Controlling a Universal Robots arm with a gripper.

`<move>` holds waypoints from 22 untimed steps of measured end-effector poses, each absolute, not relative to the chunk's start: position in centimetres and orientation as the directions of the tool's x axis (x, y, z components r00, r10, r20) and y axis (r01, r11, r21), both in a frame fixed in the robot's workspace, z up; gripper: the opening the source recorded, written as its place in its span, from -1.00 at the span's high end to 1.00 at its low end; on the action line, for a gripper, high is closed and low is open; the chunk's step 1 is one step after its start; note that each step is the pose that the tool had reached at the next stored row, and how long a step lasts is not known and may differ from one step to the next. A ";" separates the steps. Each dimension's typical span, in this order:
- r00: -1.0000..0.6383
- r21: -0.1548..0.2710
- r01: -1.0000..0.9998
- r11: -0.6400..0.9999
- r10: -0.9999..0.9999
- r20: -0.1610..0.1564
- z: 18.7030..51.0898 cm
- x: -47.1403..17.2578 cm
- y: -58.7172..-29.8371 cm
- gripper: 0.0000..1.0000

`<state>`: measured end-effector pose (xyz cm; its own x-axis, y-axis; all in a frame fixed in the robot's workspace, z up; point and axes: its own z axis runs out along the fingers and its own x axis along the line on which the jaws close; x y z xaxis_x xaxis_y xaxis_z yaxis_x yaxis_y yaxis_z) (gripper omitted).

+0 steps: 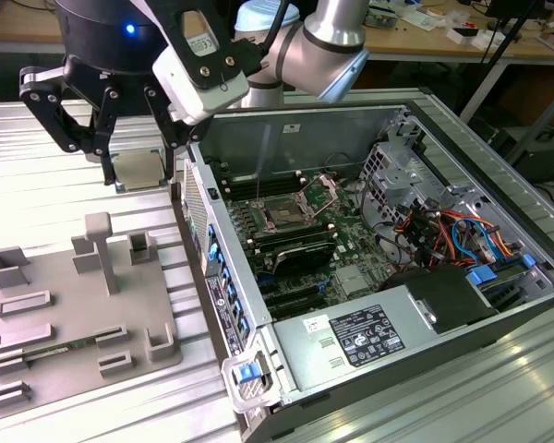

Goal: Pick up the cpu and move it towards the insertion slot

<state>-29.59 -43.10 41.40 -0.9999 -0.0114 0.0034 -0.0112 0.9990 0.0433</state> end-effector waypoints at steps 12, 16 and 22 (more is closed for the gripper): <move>-1.000 0.043 -0.011 0.999 -0.011 0.004 41.4 -26.9 -43.1 -0.09; -1.000 0.043 -0.011 0.999 -0.011 0.003 41.4 -25.3 -43.0 -0.09; -1.000 0.043 -0.011 0.999 -0.011 0.003 41.4 -23.8 -42.5 -0.09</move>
